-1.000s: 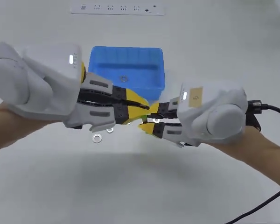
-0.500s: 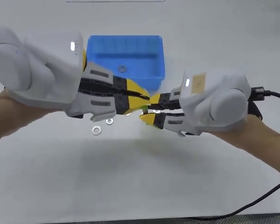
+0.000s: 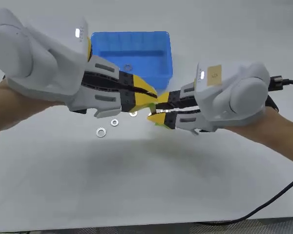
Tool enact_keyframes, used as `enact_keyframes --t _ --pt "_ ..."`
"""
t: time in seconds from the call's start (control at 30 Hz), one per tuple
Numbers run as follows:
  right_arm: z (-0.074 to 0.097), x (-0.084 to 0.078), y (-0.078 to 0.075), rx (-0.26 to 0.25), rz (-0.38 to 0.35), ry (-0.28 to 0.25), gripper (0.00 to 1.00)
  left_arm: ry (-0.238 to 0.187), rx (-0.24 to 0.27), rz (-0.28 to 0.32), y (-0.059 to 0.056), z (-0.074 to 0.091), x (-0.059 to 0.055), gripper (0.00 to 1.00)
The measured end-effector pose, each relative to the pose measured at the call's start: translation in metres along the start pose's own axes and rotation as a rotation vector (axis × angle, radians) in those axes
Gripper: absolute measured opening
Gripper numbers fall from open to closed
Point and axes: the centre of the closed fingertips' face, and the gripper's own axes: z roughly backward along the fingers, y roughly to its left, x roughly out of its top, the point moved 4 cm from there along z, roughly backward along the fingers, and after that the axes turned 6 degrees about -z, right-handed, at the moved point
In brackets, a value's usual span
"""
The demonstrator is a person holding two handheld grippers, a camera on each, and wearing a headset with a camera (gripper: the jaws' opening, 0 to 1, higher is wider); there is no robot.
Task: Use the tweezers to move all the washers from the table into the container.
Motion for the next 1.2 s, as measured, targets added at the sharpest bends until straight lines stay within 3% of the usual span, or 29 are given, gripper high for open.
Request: enact_keyframes --t 0.47,0.7,1.2 --pt "-0.002 -0.0008 0.003 0.017 0.007 0.013 0.13 0.014 -0.009 0.001 -0.0019 -0.0018 -0.0015 0.06" --pt "0.0008 -0.0056 0.0004 0.07 -0.001 -0.004 0.13 0.026 -0.011 0.001 0.0012 -0.001 -0.0018 0.06" --pt "0.0004 -0.0041 -0.0012 0.083 0.001 -0.022 0.1 0.03 -0.021 0.016 0.0012 -0.0067 0.0046 0.06"
